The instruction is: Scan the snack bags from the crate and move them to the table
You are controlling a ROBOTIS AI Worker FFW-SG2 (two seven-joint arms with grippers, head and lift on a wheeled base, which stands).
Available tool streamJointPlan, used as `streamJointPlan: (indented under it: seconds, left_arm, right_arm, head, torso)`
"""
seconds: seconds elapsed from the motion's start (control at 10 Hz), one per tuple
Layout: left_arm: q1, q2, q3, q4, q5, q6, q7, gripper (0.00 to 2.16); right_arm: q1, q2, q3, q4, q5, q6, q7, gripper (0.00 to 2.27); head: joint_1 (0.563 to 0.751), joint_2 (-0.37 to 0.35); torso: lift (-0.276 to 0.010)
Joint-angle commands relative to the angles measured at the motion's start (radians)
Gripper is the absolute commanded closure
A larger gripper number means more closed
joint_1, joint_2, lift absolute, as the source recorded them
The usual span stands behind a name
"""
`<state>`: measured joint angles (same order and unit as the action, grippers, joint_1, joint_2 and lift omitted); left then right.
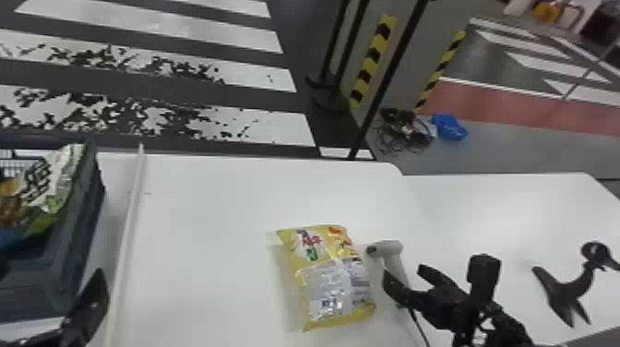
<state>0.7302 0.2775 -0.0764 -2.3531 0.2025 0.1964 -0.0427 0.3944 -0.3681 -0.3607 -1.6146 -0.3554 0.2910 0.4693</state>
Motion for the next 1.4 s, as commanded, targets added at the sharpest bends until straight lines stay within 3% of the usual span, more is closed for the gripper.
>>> streamJointPlan:
  seconds: [0.0, 0.3, 0.4, 0.5, 0.6, 0.7, 1.1, 1.3]
  left_arm:
    - [0.000, -0.001, -0.003, 0.000, -0.006, 0.002, 0.001, 0.03]
    - [0.006, -0.003, -0.003, -0.002, -0.014, 0.002, 0.001, 0.03]
    - [0.009, -0.003, -0.003, -0.002, -0.015, 0.002, 0.001, 0.03]
    - [0.014, -0.003, -0.002, -0.003, -0.015, -0.001, 0.001, 0.03]
    - [0.014, -0.001, -0.002, -0.003, -0.015, 0.002, 0.001, 0.03]
    - [0.014, -0.001, -0.002, -0.003, -0.015, 0.002, 0.001, 0.03]
    - [0.014, 0.003, -0.010, -0.006, -0.015, -0.001, 0.001, 0.03]
    - [0.008, 0.009, -0.014, -0.009, -0.015, -0.001, 0.001, 0.03]
  right_arm:
    - [-0.020, -0.009, 0.011, 0.022, 0.001, -0.003, 0.009, 0.08]
    - [-0.078, -0.014, 0.068, 0.085, 0.035, -0.003, 0.009, 0.09]
    - [-0.094, -0.022, 0.083, 0.107, 0.046, 0.000, 0.008, 0.34]
    - [-0.103, -0.028, 0.088, 0.114, 0.050, 0.027, 0.006, 1.07]
    - [-0.111, -0.028, 0.088, 0.116, 0.046, 0.076, 0.000, 1.94]
    - [-0.107, -0.029, 0.083, 0.110, 0.046, 0.076, -0.003, 2.18]
    - [-0.038, -0.026, 0.054, 0.032, 0.042, -0.006, -0.060, 2.24]
    - [0.035, -0.017, 0.008, -0.085, 0.042, -0.003, -0.110, 2.24]
  head:
    - [0.695, -0.350]
    - [0.695, -0.350]
    - [0.695, -0.350]
    - [0.695, -0.350]
    - [0.695, -0.350]
    - [0.695, -0.350]
    - [0.695, -0.350]
    - [0.695, -0.350]
  torso:
    - [-0.095]
    - [-0.095]
    - [-0.095]
    - [-0.095]
    - [-0.095]
    - [-0.095]
    - [-0.095]
    - [-0.095]
